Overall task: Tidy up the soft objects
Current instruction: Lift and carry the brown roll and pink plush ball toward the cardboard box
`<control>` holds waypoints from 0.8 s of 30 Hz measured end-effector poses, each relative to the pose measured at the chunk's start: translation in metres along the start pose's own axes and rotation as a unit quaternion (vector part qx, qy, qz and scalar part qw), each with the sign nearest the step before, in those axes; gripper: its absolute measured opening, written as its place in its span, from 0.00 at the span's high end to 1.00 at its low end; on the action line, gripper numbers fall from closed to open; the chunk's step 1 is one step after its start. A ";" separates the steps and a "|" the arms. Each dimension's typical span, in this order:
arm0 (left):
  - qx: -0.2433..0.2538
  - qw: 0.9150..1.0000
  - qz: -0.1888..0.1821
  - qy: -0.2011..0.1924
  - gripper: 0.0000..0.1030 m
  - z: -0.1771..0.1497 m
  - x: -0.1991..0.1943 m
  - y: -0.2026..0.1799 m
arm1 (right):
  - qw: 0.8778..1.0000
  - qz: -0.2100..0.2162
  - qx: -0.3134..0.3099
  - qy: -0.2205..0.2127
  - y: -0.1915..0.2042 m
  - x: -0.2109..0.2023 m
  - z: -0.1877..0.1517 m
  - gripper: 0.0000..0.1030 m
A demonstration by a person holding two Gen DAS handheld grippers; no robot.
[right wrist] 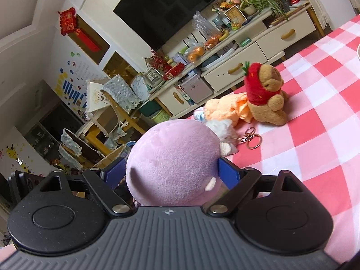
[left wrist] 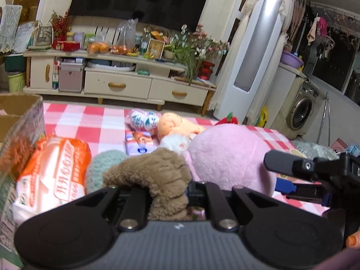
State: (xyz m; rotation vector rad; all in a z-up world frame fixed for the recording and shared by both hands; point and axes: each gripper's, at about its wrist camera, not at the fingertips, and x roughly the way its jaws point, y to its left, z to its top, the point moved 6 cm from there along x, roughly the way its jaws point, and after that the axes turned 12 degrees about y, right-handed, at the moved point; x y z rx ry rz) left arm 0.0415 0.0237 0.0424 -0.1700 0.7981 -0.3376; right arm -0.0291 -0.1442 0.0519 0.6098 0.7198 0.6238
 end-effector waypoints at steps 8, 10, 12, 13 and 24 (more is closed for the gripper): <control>-0.005 0.999 -0.010 -0.042 0.93 0.011 -0.035 0.014 | 1.000 0.009 -0.023 -0.015 0.021 -0.001 0.008 0.00; -0.011 0.998 -0.008 -0.054 0.93 0.014 -0.045 0.021 | 0.999 0.017 -0.033 -0.016 0.030 0.002 0.013 0.00; -0.019 0.998 -0.006 -0.068 0.93 0.017 -0.058 0.031 | 0.999 0.025 -0.044 -0.017 0.039 0.007 0.017 0.00; -0.021 0.997 -0.004 -0.075 0.93 0.019 -0.064 0.036 | 0.998 0.028 -0.050 -0.018 0.044 0.010 0.019 0.00; -0.071 0.987 0.057 -0.131 0.92 0.023 -0.120 0.105 | 0.990 0.090 -0.107 0.008 0.100 0.076 0.046 0.00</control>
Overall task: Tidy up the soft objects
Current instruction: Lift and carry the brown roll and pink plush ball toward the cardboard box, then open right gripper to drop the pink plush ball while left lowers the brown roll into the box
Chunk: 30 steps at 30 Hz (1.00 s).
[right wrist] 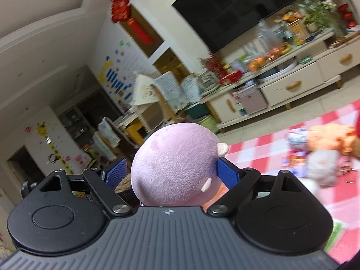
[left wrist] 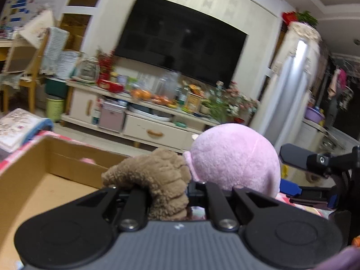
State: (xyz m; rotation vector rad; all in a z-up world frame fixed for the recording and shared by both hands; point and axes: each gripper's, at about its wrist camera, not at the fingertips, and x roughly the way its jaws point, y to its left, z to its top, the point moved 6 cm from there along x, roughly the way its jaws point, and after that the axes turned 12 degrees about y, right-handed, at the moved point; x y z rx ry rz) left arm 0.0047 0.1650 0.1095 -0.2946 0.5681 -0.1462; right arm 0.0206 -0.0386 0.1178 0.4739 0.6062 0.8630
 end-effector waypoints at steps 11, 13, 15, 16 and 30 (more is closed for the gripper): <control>-0.053 0.995 0.087 0.008 0.92 0.002 -0.010 0.077 | 0.997 0.021 -0.021 0.075 0.011 0.098 0.002 0.00; -0.058 0.993 0.099 0.022 0.92 -0.001 -0.006 0.087 | 0.996 0.014 -0.026 0.086 0.009 0.108 0.001 0.00; -0.059 0.991 0.111 0.038 0.92 -0.005 -0.003 0.096 | 0.995 0.010 -0.028 0.097 0.005 0.115 0.000 0.00; -0.059 0.990 0.118 0.047 0.92 -0.008 0.000 0.098 | 0.994 0.007 -0.030 0.101 0.005 0.118 0.000 0.00; -0.066 0.977 0.183 0.088 0.51 -0.013 0.000 0.116 | 0.994 -0.035 -0.054 0.092 0.010 0.105 0.004 0.00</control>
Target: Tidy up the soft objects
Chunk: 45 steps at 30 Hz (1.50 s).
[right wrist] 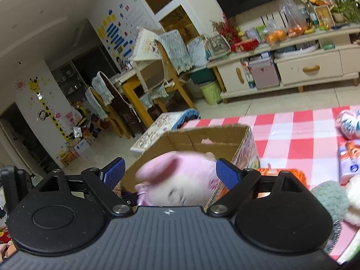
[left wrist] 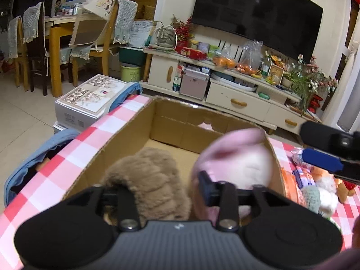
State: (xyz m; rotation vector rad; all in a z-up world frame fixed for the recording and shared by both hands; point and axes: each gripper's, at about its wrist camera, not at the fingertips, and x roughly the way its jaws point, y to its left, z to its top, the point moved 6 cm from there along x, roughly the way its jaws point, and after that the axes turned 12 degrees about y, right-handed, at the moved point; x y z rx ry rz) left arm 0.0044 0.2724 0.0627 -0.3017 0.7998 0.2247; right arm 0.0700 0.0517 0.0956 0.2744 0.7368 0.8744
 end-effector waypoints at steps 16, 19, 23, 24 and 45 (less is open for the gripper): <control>0.026 0.999 -0.016 -0.041 0.22 0.004 -0.020 -0.023 | 0.994 -0.071 0.007 -0.079 -0.005 -0.060 -0.019 0.00; 0.028 0.999 -0.024 -0.039 0.19 0.002 -0.021 -0.028 | 0.992 -0.095 0.009 -0.080 -0.008 -0.066 -0.026 0.00; 0.034 0.998 -0.033 -0.041 0.13 0.001 -0.023 -0.037 | 0.990 -0.118 0.014 -0.081 -0.016 -0.071 -0.033 0.00; 0.036 0.998 -0.035 -0.041 0.12 0.000 -0.023 -0.039 | 0.989 -0.122 0.014 -0.082 -0.018 -0.072 -0.034 0.00; 0.081 0.993 -0.071 -0.039 0.01 -0.018 -0.026 -0.090 | 0.976 -0.196 0.030 -0.085 -0.043 -0.117 -0.067 0.00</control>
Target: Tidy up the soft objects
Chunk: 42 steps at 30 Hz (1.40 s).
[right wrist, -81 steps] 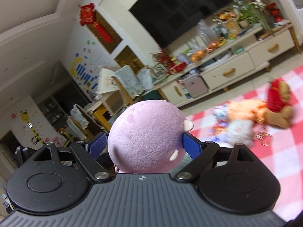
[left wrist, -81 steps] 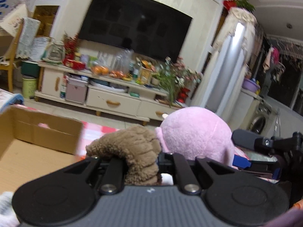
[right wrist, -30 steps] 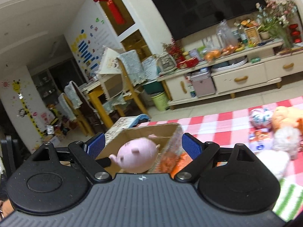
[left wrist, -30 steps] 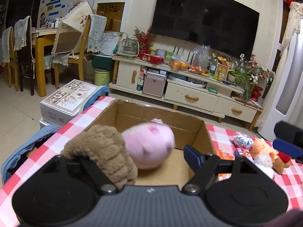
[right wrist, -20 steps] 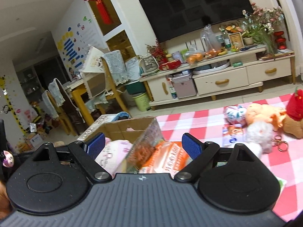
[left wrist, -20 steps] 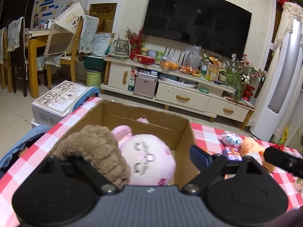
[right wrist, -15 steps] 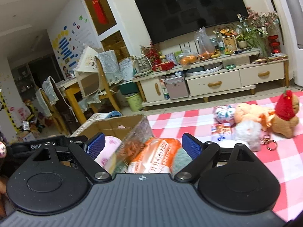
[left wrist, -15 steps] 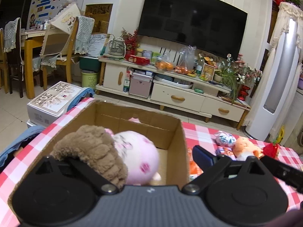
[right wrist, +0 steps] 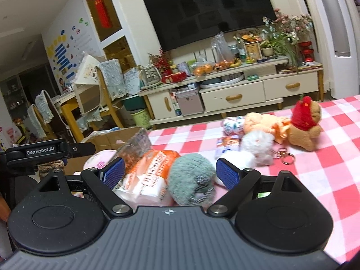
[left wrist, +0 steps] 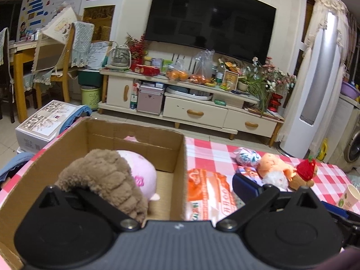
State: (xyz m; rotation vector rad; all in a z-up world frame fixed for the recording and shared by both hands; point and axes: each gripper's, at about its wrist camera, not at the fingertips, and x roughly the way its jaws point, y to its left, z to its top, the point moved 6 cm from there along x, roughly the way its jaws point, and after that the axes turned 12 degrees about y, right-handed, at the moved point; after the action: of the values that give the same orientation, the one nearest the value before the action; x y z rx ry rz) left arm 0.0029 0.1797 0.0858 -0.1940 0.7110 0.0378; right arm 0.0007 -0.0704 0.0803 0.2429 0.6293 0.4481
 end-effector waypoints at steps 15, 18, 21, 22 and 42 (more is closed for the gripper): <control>0.066 0.997 -0.024 0.013 0.01 -0.020 0.009 -0.059 | 0.997 -0.063 0.032 -0.002 -0.039 -0.015 -0.012 0.00; 0.089 0.996 -0.026 0.014 0.01 -0.026 0.011 -0.074 | 0.996 -0.075 0.046 -0.003 -0.050 -0.018 -0.015 0.00; 0.115 0.993 -0.023 0.014 0.01 -0.033 0.013 -0.089 | 0.994 -0.083 0.065 -0.006 -0.064 -0.021 -0.016 0.00; 0.125 0.992 -0.020 0.015 0.01 -0.035 0.015 -0.094 | 0.994 -0.086 0.068 -0.007 -0.067 -0.021 -0.017 0.00; 0.191 0.979 0.070 -0.013 0.01 -0.044 0.020 -0.125 | 0.983 -0.133 0.128 0.015 -0.123 -0.022 -0.034 0.00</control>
State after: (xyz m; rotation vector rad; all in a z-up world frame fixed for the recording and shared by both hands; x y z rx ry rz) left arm 0.0019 0.0479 0.0605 0.2242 0.6911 0.0376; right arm 0.0045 -0.1857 0.0213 0.3905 0.7385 0.1123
